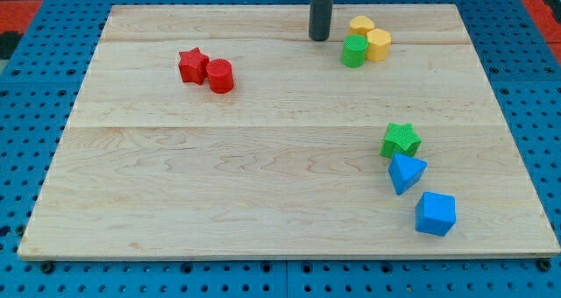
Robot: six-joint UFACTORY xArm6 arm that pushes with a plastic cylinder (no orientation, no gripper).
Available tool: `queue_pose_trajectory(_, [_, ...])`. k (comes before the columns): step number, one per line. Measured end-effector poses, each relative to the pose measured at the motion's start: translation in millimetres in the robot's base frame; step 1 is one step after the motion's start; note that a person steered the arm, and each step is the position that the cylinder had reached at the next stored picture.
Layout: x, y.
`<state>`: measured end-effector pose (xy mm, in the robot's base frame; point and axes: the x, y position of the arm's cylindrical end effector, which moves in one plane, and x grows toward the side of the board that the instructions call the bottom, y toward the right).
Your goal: Push the green circle below the yellow hexagon
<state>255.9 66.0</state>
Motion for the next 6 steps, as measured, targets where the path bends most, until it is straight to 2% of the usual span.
queue_pose_trajectory(2, [94.1, 39.1])
queue_pose_trajectory(3, [71.0, 11.8])
queue_pose_trajectory(5, [67.5, 70.8])
queue_pose_trajectory(6, [115.5, 70.5])
